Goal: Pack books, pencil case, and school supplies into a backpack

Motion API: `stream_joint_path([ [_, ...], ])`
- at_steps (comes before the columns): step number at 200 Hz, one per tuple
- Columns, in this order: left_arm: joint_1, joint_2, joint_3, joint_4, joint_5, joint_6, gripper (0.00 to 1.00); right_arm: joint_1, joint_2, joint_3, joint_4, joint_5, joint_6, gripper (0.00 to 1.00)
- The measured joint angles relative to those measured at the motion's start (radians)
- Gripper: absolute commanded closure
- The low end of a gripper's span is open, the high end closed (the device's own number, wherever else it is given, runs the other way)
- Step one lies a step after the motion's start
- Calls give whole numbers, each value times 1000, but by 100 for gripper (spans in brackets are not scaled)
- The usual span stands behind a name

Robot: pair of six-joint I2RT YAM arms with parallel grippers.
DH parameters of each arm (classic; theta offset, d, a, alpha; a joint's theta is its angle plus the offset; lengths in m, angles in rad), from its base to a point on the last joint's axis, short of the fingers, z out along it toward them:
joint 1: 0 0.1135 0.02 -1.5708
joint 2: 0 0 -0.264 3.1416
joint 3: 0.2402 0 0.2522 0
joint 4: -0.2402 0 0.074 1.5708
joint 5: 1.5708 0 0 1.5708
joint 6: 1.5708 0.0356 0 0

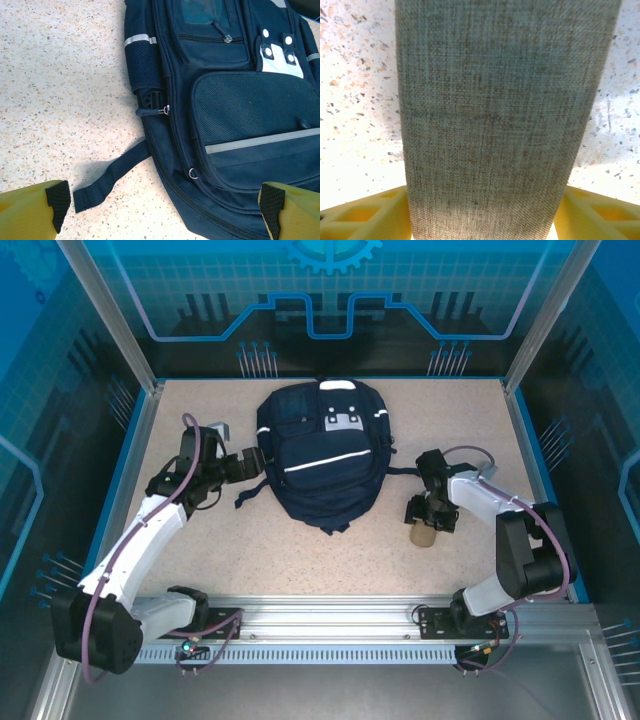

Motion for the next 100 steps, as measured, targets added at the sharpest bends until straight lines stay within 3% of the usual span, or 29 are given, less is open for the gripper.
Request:
stream_joint_path([
  [77,0,-5,0,0,26,0,1,6,0,-16,23,22,39,30],
  [100,0,-5,0,0,28,0,1,6,5,-16,23,22,48,36],
])
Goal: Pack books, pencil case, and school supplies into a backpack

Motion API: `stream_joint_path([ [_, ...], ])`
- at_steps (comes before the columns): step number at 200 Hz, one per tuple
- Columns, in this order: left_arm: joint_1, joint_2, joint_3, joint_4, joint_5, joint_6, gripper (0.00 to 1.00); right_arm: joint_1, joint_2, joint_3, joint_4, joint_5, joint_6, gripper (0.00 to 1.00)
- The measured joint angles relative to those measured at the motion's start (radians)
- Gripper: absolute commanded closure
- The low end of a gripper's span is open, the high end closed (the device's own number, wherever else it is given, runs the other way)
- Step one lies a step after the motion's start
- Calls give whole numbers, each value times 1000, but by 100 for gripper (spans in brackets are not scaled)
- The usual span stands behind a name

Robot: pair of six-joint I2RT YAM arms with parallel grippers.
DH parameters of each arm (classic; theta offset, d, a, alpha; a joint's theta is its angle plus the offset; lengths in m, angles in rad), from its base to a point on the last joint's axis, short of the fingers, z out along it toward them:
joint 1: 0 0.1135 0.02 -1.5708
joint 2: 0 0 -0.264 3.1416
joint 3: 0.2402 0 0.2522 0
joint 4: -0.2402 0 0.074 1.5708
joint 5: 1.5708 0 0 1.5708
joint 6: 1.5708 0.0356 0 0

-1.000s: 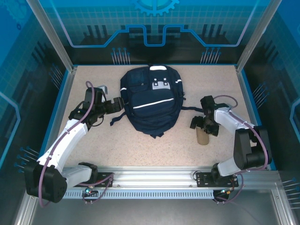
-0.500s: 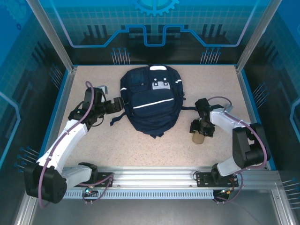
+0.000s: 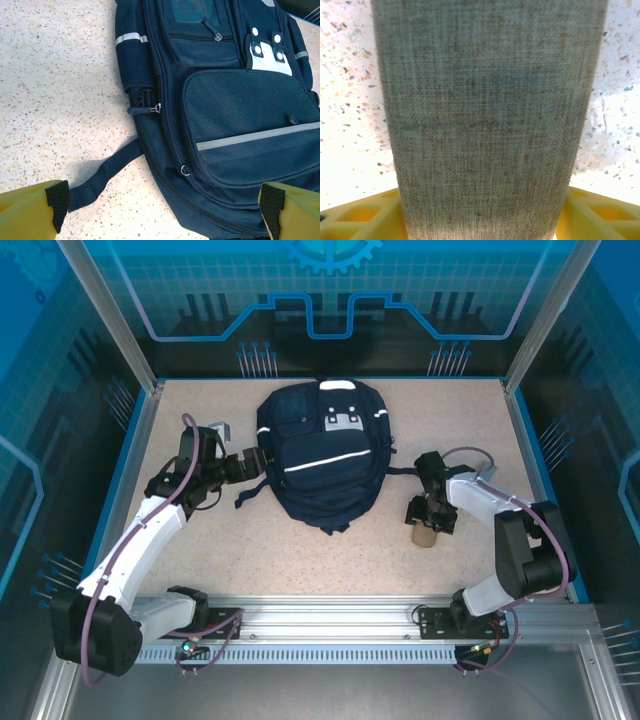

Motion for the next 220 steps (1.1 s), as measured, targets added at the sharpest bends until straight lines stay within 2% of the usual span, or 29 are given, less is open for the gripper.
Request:
stream_joint_path([
  [19,0,0,0,0,6,0,1,0,-3,0,-1,0,3,43],
  [76,-15,31,24,19,137,48,1,0,-39,1,-5,-1,8,44],
  [90,-58,71,60,18,162,93,1,0,-77,6,-10,-11,7,44],
  [112,-191,150,133,18,164,190,2,0,-135,43,-24,-47,6,44],
  [131,-282,222,196,3,164,263,6,0,-172,79,-24,-70,-1,44],
  [170,-380,384,309,-59,146,441,24,0,-223,94,-39,-93,-5,44],
  [189,-405,463,356,-113,119,537,33,0,-230,94,-49,-106,-8,44],
  [220,-409,576,417,-174,72,639,35,0,-230,94,-57,-107,-8,44],
])
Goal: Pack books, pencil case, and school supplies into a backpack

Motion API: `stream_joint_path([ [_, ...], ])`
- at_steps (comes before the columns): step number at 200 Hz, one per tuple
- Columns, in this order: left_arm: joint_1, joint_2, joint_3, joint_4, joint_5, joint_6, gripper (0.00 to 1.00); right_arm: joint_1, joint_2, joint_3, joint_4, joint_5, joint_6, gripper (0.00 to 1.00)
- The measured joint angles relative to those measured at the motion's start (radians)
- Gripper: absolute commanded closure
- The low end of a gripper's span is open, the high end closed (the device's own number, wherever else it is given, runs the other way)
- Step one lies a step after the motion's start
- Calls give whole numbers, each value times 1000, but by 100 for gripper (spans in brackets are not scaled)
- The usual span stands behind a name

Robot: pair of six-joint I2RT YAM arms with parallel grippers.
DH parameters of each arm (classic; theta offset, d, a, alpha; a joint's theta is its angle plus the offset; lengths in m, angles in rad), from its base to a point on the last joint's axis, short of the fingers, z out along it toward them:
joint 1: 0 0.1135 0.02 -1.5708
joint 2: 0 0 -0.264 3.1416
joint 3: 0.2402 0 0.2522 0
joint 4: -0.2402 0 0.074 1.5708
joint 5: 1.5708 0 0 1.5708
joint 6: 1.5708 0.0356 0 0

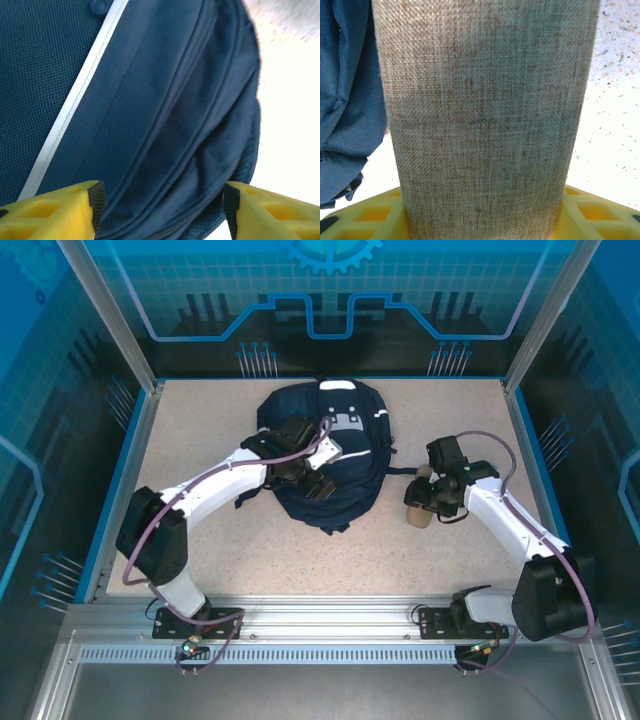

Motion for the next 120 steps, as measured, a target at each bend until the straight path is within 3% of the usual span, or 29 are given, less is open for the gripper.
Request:
stream_joint_path([
  [79,0,178,111,-56,-128,111,40,0,-5,0,0,-3,0,44],
  [95,0,206,135,-66,-151,121,45,0,-5,0,0,-3,0,44],
  [120,-2,220,153,-83,-171,140,64,0,-5,0,0,-4,0,44],
])
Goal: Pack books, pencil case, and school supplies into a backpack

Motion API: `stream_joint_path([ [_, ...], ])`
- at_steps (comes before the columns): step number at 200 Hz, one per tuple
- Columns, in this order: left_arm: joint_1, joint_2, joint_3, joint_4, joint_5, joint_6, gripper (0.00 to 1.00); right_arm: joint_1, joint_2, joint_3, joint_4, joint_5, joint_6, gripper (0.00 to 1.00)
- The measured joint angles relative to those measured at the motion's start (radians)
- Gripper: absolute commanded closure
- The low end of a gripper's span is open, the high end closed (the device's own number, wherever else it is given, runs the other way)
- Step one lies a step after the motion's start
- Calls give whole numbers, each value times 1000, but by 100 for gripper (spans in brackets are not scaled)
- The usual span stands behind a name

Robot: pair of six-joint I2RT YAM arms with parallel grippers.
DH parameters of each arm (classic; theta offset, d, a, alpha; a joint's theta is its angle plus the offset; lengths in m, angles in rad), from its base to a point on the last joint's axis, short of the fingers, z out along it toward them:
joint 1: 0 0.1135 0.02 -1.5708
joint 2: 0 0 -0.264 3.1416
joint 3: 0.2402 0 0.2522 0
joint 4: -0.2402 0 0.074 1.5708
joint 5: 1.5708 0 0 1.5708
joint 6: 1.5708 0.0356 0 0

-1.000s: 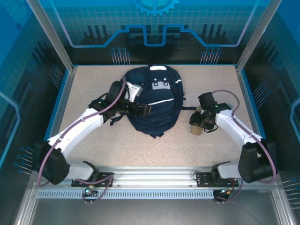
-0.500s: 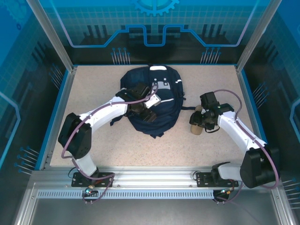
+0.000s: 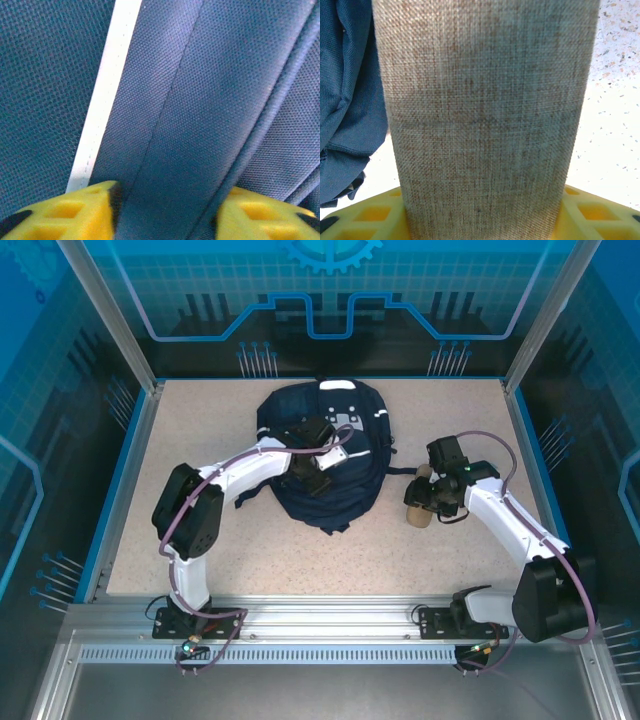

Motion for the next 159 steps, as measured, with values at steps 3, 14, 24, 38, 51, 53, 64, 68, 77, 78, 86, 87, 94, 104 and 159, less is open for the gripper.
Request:
stream_joint_path([
  [3,-2,0,1,-2,-2,9,66,0,0,0,0,-1,0,44],
  [14,-8,0,5,-6,-8,7,73,0,0,0,0,-3,0,44],
  [24,-12,-1,6,-6,-11,21,78,0,0,1,-1,-5,0,44],
  [38,-13,-13,5,-5,-14,24,85,0,0,5,-3,-10,0,44],
  [51,-13,-43,3,0,-18,24,90,0,0,13,-7,-15,0,44],
  [53,-13,-51,2,3,-19,20,91,1,0,14,-7,-17,-1,44],
  [64,-13,-97,-5,21,-31,21,95,4,-1,23,-7,-19,-2,44],
  [68,-13,-116,-8,30,-35,14,96,6,-1,25,-7,-21,-2,44],
  [77,-11,-161,-14,53,-50,6,98,13,-3,31,-8,-22,-4,44],
  [78,-11,-169,-15,58,-53,2,98,14,-4,32,-8,-22,-4,44],
  [86,-9,-205,-18,81,-65,-8,98,25,-7,35,-6,-26,-4,44],
  [87,-8,-212,-18,86,-67,-10,99,26,-8,35,-6,-26,-4,44],
  [94,-4,-243,-19,106,-78,-25,100,35,-11,39,-6,-30,-5,44],
  [104,-1,-282,-23,132,-95,-46,100,52,-13,46,-6,-40,-5,44],
  [159,-3,-353,-28,155,-93,-201,100,196,1,118,46,-150,-4,42],
])
